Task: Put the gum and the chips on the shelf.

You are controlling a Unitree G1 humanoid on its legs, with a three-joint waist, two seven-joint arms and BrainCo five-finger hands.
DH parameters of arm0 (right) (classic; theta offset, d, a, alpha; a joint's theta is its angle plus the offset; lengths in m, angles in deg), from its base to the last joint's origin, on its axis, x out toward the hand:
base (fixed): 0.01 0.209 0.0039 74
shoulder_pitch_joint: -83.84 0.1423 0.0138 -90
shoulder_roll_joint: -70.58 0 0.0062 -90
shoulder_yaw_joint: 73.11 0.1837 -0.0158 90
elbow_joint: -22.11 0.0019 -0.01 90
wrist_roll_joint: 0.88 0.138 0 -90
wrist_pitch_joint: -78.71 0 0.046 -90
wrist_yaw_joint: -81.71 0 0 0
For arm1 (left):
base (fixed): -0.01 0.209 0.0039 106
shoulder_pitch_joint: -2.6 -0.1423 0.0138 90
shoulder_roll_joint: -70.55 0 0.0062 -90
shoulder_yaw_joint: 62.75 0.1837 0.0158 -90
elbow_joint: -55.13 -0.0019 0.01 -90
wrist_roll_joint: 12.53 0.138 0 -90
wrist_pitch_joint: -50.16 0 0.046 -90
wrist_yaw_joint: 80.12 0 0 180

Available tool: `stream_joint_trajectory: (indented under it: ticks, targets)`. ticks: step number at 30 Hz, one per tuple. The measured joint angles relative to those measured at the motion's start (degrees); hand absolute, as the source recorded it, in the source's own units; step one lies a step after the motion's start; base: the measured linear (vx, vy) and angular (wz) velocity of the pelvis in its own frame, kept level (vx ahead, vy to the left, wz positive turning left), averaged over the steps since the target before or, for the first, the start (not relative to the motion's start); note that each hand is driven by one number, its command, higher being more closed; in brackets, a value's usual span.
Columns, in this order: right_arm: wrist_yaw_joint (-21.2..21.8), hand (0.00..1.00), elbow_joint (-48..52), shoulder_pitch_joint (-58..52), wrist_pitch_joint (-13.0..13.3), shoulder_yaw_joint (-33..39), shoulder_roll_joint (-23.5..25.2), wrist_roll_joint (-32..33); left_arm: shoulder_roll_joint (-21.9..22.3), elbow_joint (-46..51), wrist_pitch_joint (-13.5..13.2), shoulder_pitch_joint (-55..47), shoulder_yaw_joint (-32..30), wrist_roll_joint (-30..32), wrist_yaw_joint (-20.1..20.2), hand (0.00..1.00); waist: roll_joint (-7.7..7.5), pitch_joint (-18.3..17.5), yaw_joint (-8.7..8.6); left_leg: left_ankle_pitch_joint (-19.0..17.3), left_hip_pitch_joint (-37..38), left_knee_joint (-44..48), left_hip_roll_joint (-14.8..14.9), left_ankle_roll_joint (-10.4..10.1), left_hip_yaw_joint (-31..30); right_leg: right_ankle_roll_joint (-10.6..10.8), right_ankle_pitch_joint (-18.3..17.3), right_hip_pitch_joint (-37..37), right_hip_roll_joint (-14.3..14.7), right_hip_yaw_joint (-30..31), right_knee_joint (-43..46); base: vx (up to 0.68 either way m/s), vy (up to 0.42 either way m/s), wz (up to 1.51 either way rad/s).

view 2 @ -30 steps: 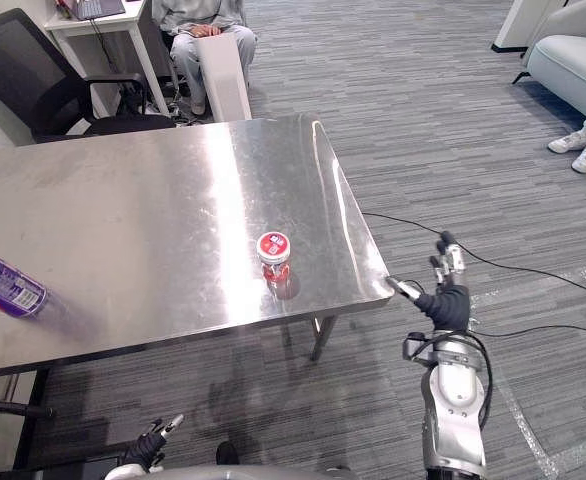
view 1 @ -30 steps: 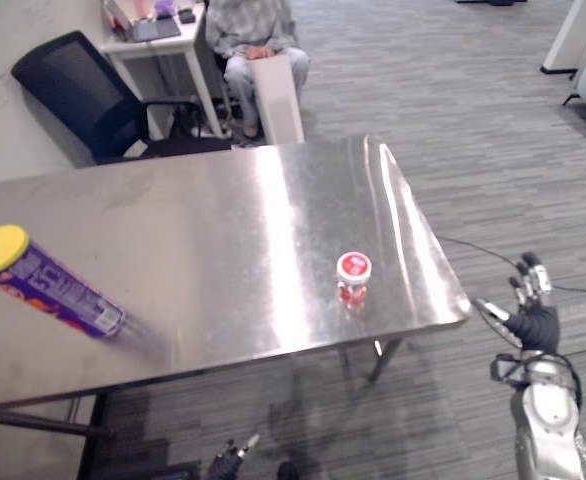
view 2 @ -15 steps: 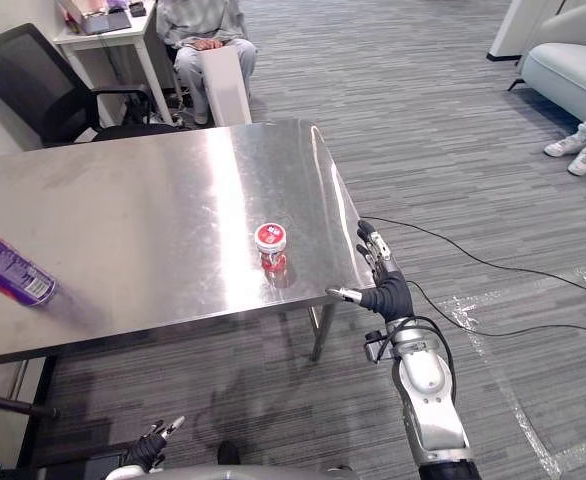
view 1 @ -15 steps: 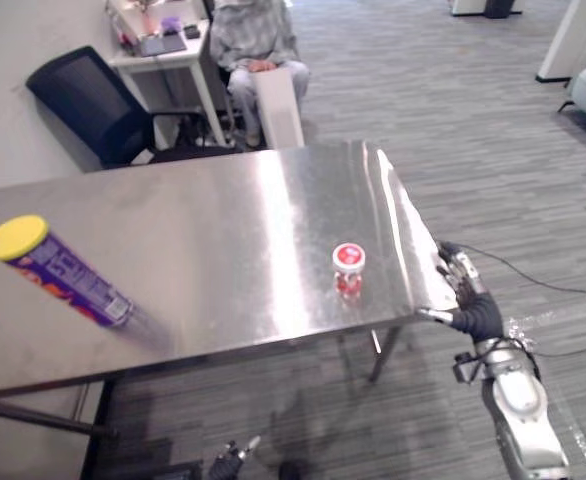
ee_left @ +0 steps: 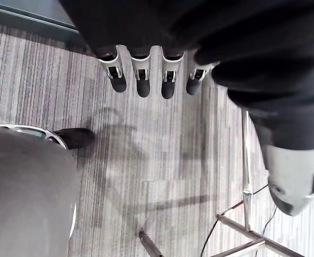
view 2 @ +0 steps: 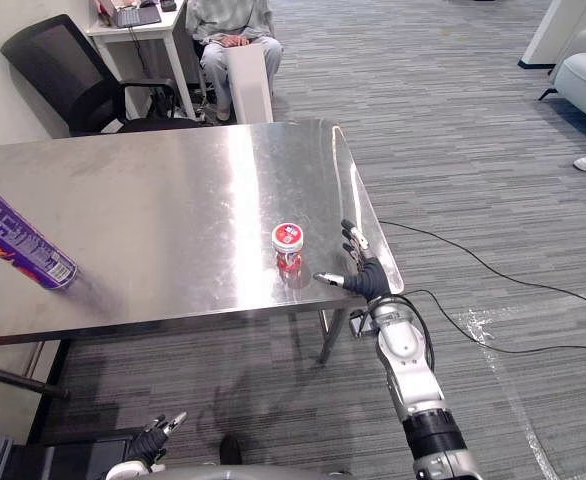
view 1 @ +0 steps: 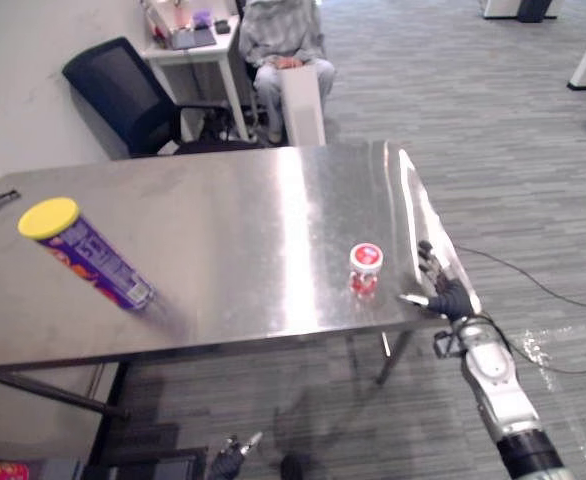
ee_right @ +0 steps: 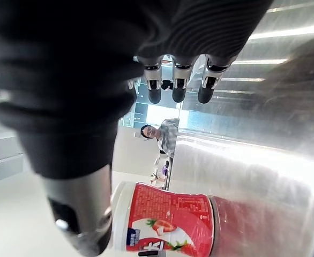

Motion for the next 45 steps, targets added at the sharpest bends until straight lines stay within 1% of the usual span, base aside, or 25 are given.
stream_joint_trajectory:
  ticks: [1,9,12,15,16,21,22,27,30,31,36,41,45]
  targets:
    - [-0.14,0.0,-0.98,0.94,-0.16,-0.09,0.08,-0.28,0.02,0.05,0.2,0.07,0.0,0.0,-0.02,0.0,0.0,0.0,0.25,0.01,-0.03,0.0,0.0,-0.01,-0.11,0.0,0.0,0.03,0.01,-0.11,0.01,0.02,-0.003,0.04]
    - [-0.79,0.0,-6.51,7.47,-0.83,-3.72,1.89,-1.7,-0.06,0.41,0.57,0.15,0.0,0.15,-0.04,0.0,-0.16,0.17,0.43,-0.04,0.0,-0.01,0.02,-0.09,-0.55,-0.03,0.02,0.35,0.07,-0.76,0.05,0.01,-0.002,0.03]
    - [-0.74,0.0,-6.5,8.69,-0.88,-5.04,2.48,-1.72,-0.19,0.6,0.79,0.23,0.01,1.74,-0.08,0.0,-0.24,0.22,0.43,-0.08,0.05,-0.01,0.04,-0.14,-0.52,-0.02,0.02,0.4,0.07,-0.76,0.06,0.0,0.0,0.0]
    - [-0.62,0.0,-6.51,9.72,-0.9,-6.5,3.49,-1.72,-0.24,0.79,0.86,0.29,-0.02,1.83,-0.12,0.0,-0.34,0.63,0.44,-0.26,0.56,-0.01,0.07,-0.33,-0.52,-0.02,0.02,1.01,0.08,-0.77,0.01,0.0,0.0,0.0]
    - [-0.61,0.0,-6.49,10.18,-0.9,-7.19,3.85,-1.7,-0.32,1.25,0.9,0.3,-0.01,2.08,-0.14,0.0,-0.48,0.9,0.54,-0.56,0.77,-0.02,0.14,-0.7,-0.48,-0.02,0.02,1.12,0.12,-0.75,0.01,0.0,0.0,0.0]
    - [0.15,0.0,-6.43,10.78,-0.96,-9.13,4.18,-1.68,-0.58,1.97,0.98,0.31,-0.06,2.18,-0.14,0.0,-0.84,1.62,0.64,-0.72,0.7,-0.01,0.15,-0.72,-0.39,-0.02,0.02,1.17,0.1,-0.71,-0.01,0.0,0.0,0.0]
    - [0.28,1.0,-6.42,10.79,-0.97,-9.3,4.27,-1.68,-0.6,2.12,1.01,0.31,-0.05,2.21,-0.15,0.0,-0.87,1.63,0.73,-0.73,0.71,-0.01,0.15,-0.64,-0.34,-0.02,0.02,1.18,0.1,-0.7,-0.01,0.0,0.0,0.0]
    - [0.46,1.0,-6.43,10.82,-1.11,-10.6,4.92,-1.69,-0.63,2.24,1.09,0.3,-0.05,2.33,-0.34,0.0,-0.95,1.68,0.79,-0.66,0.74,-0.01,0.17,-0.5,-0.29,0.01,0.04,1.18,0.12,-0.67,0.0,0.02,-0.003,0.0]
    - [0.4,1.0,-6.54,10.82,-1.79,-10.66,5.86,-1.71,-0.63,2.28,1.17,0.31,-0.06,2.75,-0.45,0.0,-0.95,1.69,0.82,-0.68,0.77,-0.01,0.22,-0.53,-0.29,0.06,0.09,1.21,0.17,-0.67,0.08,0.02,-0.004,0.01]
    - [0.4,1.0,-6.64,10.82,-1.83,-10.67,6.04,-1.72,-0.65,2.43,1.15,0.31,-0.06,3.63,-0.47,0.0,-0.96,1.69,0.84,-0.68,0.78,0.0,0.24,-0.53,-0.31,0.06,0.1,1.23,0.19,-0.68,0.13,0.0,0.0,0.0]
    - [0.36,1.0,-7.19,10.9,-1.83,-10.66,6.29,-1.75,-0.65,2.45,1.19,0.31,-0.07,3.98,-0.52,0.0,-0.95,1.7,0.86,-0.73,1.05,-0.01,0.47,-0.61,-0.32,0.05,0.12,1.38,0.37,-0.7,0.44,0.0,0.0,0.0]
    - [-0.05,1.0,-8.22,10.93,-1.82,-10.59,6.53,-1.78,-0.78,2.51,1.31,0.32,-0.06,4.0,-0.62,0.0,-1.02,2.07,0.87,-1.28,1.87,-0.02,1.11,-1.36,-0.36,0.04,0.12,1.94,0.93,-0.69,1.0,0.0,-0.002,-0.01]
    - [-0.72,1.0,-7.93,10.92,-1.81,-10.06,7.02,-1.82,-0.78,2.81,1.38,0.33,-0.07,4.03,-1.01,0.0,-0.91,2.42,0.85,-1.33,1.86,-0.02,1.21,-1.42,-0.2,0.04,0.11,1.98,1.04,-0.64,0.64,0.0,-0.002,-0.01]
